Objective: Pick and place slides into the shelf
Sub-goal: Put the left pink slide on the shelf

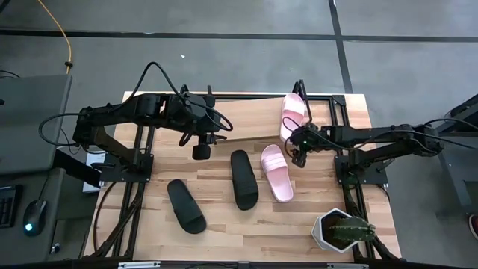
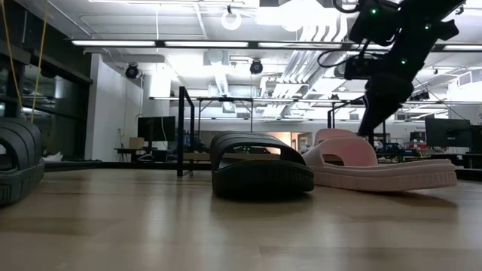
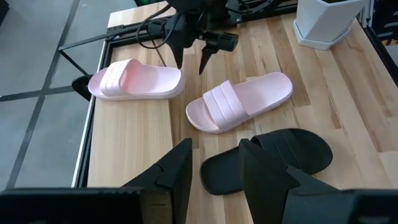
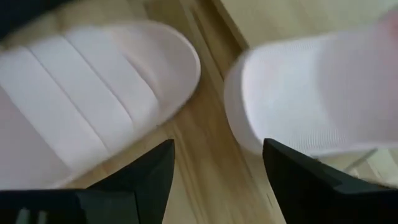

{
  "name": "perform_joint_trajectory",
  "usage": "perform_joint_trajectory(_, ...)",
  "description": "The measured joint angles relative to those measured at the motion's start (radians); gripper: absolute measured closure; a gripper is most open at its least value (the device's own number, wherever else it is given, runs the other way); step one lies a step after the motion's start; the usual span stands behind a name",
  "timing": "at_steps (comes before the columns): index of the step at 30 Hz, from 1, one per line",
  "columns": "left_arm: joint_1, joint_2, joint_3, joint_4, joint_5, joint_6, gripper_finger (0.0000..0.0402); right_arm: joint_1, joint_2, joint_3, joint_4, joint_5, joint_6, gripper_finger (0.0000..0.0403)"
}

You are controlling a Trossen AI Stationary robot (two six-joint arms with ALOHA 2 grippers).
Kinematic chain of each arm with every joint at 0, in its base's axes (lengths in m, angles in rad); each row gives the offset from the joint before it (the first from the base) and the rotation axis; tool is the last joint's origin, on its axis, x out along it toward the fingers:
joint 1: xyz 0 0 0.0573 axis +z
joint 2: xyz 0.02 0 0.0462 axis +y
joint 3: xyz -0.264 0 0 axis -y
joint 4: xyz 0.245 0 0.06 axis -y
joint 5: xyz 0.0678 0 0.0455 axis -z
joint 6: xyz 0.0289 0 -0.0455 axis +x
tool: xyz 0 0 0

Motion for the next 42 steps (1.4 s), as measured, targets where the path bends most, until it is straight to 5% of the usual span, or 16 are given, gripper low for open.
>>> perform_joint_trajectory(9,0.0,0.0,0.0,0.0,0.0,0.0,0.0286,-0.001,0.023,0.003,0.142,-0.014,-0.043,0.0226)
perform_joint_trajectory(20,0.0,0.0,0.0,0.001,0.0,0.0,0.0286,-0.002,0.131,0.003,0.236,-0.024,-0.116,0.0392)
perform_joint_trajectory(42,0.0,0.0,0.0,0.001,0.001,0.0,0.0287,-0.067,0.13,0.004,0.127,0.063,-0.039,0.0402)
